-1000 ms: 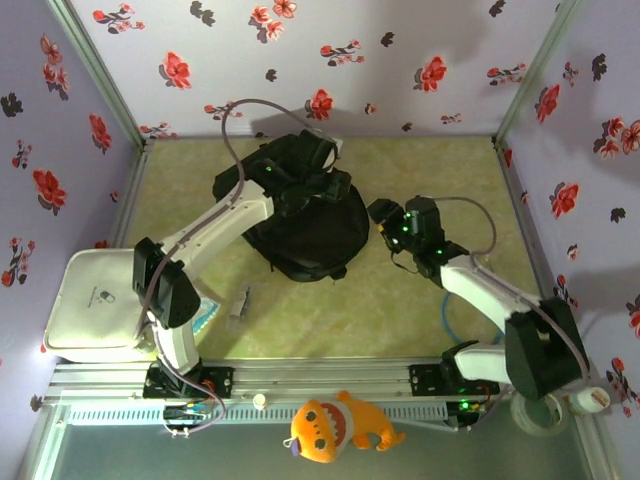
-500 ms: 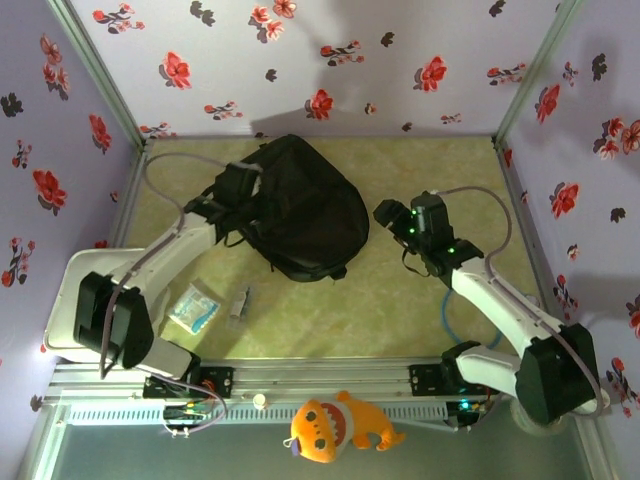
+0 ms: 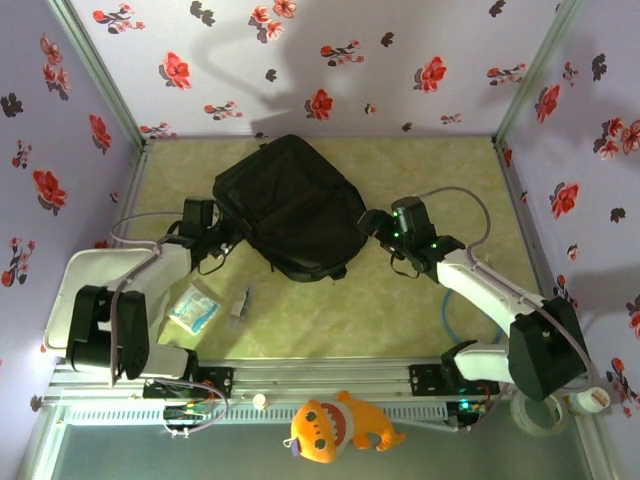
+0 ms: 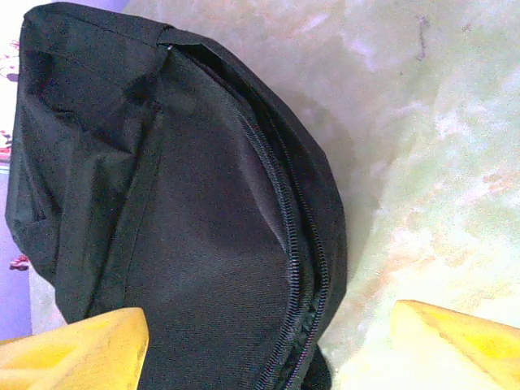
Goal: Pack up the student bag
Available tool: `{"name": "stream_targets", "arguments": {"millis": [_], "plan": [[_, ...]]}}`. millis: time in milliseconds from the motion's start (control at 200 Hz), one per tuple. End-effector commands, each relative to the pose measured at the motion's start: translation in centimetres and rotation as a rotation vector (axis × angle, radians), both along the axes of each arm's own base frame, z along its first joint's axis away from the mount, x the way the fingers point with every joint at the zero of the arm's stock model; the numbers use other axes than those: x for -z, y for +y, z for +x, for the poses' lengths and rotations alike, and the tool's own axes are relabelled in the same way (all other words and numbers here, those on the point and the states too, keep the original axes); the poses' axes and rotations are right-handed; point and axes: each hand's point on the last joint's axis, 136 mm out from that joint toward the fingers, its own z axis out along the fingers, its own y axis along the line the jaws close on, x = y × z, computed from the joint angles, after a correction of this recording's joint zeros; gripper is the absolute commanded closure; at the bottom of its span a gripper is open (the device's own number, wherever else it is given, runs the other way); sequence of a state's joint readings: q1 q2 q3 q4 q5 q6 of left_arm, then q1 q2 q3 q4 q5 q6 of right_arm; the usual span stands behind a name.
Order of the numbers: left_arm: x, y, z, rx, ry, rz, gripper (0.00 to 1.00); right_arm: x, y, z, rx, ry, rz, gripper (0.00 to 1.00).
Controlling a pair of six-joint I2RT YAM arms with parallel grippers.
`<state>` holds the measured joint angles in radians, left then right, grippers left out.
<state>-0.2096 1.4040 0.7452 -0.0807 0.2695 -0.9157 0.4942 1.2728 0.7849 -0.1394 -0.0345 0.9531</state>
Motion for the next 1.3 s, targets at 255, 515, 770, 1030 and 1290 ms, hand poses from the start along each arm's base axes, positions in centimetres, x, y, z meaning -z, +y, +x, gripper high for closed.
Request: {"name": "stream_targets", "arguments": {"millis": [255,515,770,1030,1290], "plan": [[1.8,-1.4,1.7,0.022,0.039,-0.071,0.63,0.3,1.3,0.1,-0.029,0.019,0.024,0.23],[1.6,-2.4,3.3,0.033,0.020,-0.119,0.78,2.3,2.3,0.3,-0.065,0.070,0.014,0.30],[0.1,-3.0,3.5,0.042,-0.010,-0.148,1.00,4.5,3.2,0.8,-0.111,0.120,-0.023,0.38],[-3.2,-5.3,3.0,0.094,-0.058,-0.211,1.00,7.1,3.4,1.8,-0.125,0.155,-0.059,0.58],[-5.5,-8.6,2.0,0.157,-0.073,-0.262,1.00,8.0,-0.5,5.6,-0.079,0.139,-0.162,0.64]]}}
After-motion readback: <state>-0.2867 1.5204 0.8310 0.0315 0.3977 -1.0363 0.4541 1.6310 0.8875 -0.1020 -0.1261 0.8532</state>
